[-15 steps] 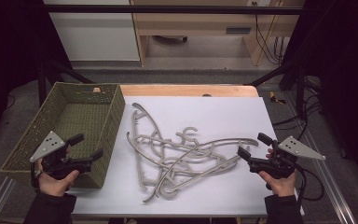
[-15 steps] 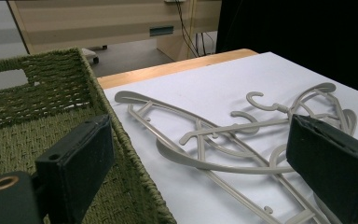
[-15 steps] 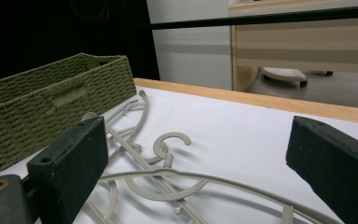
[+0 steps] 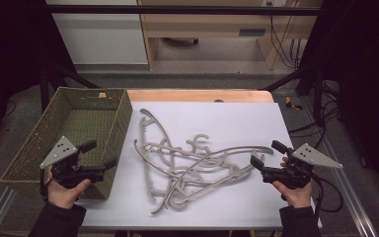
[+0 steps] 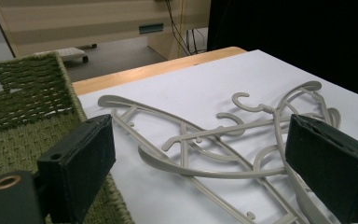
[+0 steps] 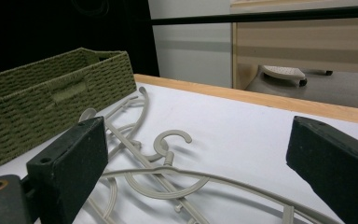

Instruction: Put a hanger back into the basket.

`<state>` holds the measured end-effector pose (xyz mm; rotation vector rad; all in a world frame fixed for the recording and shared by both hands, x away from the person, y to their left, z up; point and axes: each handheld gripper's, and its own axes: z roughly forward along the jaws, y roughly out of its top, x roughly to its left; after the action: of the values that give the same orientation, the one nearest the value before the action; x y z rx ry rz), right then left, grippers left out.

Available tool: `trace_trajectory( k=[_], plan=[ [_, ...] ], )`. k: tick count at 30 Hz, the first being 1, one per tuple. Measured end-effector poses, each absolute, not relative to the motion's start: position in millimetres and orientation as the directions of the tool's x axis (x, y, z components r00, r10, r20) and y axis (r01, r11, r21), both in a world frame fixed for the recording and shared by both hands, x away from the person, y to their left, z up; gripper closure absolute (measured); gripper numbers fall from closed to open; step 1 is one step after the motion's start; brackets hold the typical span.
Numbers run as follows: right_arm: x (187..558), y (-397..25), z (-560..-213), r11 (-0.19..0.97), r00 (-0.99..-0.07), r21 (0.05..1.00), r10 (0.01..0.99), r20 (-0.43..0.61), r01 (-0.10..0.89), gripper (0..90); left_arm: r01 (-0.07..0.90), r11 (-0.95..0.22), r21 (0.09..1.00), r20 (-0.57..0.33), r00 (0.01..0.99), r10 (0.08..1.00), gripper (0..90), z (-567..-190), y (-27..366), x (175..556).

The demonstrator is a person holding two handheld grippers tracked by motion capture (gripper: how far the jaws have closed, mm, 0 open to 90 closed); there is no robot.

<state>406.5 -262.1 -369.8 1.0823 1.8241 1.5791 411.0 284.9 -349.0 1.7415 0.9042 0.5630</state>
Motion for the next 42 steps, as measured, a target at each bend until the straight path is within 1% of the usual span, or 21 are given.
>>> trace_trajectory(
  k=[5, 16, 25, 27, 29, 30, 32, 42],
  plan=[
    [407, -258, -369, 0.019, -0.573, 0.969, 0.809, 0.131, 0.247, 5.7, 0.319, -0.186, 0.929, -0.053, 0.615, 0.787, 8.1, -351, 275, 414],
    [409, -256, -371, 0.044, -0.577, 0.965, 0.808, 0.117, 0.257, 5.7, 0.347, -0.248, 0.904, -0.051, 0.665, 0.745, 9.4, -350, 238, 421],
    [410, -253, -372, 0.055, -0.577, 0.962, 0.808, 0.115, 0.267, 5.7, 0.354, -0.341, 0.871, -0.02, 0.719, 0.694, 10.7, -355, 198, 432],
    [410, -253, -372, 0.057, -0.578, 0.962, 0.808, 0.112, 0.266, 5.7, 0.357, -0.351, 0.866, -0.019, 0.724, 0.689, 10.8, -356, 194, 433],
    [410, -253, -372, 0.053, -0.575, 0.962, 0.81, 0.115, 0.268, 5.7, 0.367, -0.391, 0.844, -0.017, 0.747, 0.665, 11.8, -360, 177, 440],
    [410, -253, -372, 0.054, -0.576, 0.962, 0.81, 0.114, 0.266, 5.7, 0.367, -0.391, 0.844, -0.017, 0.747, 0.665, 12.2, -360, 177, 440],
    [410, -254, -372, 0.05, -0.575, 0.963, 0.81, 0.115, 0.263, 5.8, 0.379, -0.427, 0.821, -0.012, 0.759, 0.651, 12.7, -365, 161, 446],
    [410, -254, -372, 0.053, -0.576, 0.963, 0.81, 0.114, 0.264, 5.8, 0.415, -0.513, 0.751, -0.006, 0.782, 0.623, 16.5, -382, 122, 466]
  ],
)
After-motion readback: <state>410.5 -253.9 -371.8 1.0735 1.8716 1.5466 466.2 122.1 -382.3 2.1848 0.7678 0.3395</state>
